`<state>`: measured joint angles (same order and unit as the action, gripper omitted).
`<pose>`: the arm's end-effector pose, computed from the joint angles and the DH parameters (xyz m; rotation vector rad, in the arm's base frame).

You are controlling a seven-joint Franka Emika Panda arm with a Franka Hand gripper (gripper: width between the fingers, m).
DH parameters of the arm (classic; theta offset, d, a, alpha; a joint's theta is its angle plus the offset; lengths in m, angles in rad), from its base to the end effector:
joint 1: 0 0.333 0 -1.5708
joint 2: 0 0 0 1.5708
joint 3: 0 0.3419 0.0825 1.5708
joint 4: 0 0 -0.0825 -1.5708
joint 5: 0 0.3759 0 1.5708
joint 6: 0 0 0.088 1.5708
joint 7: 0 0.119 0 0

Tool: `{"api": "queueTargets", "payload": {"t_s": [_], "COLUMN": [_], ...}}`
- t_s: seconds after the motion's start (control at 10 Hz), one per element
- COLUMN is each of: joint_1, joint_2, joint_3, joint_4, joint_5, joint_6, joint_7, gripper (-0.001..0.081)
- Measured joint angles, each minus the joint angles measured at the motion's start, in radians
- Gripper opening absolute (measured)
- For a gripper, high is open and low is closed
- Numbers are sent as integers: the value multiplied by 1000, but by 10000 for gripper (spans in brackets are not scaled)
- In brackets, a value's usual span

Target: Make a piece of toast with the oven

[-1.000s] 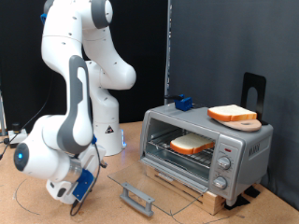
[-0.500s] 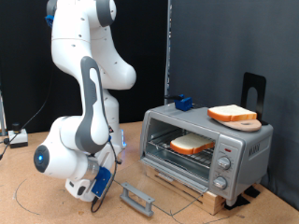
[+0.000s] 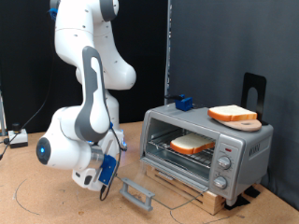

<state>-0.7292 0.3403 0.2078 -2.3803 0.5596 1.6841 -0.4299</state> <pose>0.3607 -0.1349 0.1957 -2.0313 0.4668 0.7618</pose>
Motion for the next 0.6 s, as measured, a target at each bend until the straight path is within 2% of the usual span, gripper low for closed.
{"api": "queueTargets", "payload": {"t_s": [0.3, 0.6], "joint_1": [-21, -1], "joint_2": [-66, -94], "joint_3": [0, 35], "joint_4": [-1, -11], "joint_5": [16, 28], "joint_6": [-90, -107], "joint_7": [5, 95], "gripper": [807, 807]}}
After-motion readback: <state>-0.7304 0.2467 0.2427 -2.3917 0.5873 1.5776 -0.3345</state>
